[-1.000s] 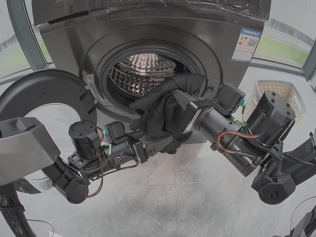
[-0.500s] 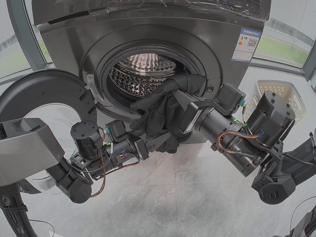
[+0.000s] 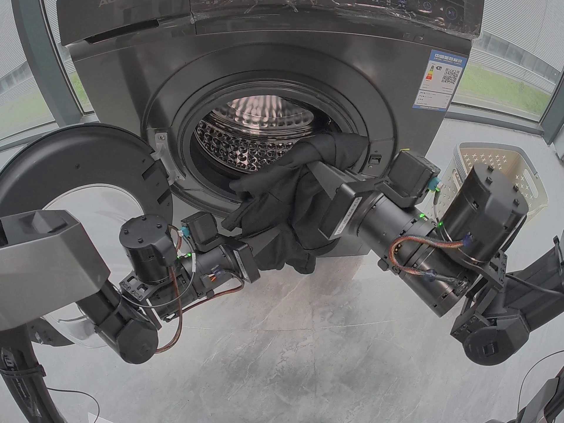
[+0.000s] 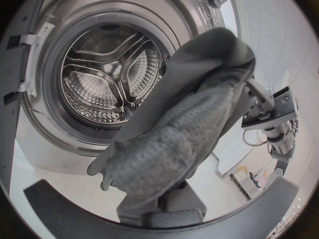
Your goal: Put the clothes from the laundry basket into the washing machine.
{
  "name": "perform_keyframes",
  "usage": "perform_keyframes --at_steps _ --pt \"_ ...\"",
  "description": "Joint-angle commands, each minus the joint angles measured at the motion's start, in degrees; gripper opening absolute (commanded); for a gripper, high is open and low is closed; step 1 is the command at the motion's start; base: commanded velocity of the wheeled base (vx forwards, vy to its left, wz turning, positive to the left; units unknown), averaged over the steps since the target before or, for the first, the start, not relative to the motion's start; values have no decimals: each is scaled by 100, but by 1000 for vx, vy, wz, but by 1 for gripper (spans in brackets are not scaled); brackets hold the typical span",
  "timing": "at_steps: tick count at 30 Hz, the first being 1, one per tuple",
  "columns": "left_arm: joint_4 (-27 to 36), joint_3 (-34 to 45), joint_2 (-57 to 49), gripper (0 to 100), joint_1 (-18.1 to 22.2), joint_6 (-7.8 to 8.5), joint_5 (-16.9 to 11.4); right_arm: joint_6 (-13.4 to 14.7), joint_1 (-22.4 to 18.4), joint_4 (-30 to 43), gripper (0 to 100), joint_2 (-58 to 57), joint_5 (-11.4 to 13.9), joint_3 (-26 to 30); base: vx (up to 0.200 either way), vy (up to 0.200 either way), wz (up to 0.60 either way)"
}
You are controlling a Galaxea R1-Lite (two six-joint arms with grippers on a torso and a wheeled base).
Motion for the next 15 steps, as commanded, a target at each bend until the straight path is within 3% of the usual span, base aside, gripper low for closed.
perform_keyframes --at_steps 1,7,15 --pt "-41 752 -976 0 -36 5 -89 -9 -83 -2 0 -13 7 194 0 0 0" --pt "-59 1490 -2021 0 -53 23 -62 -27 -57 7 0 -48 78 704 0 0 0" --pt "-59 1859 -2830 0 79 -13 -98 -27 -74 -2 0 -66 165 1187 0 0 0"
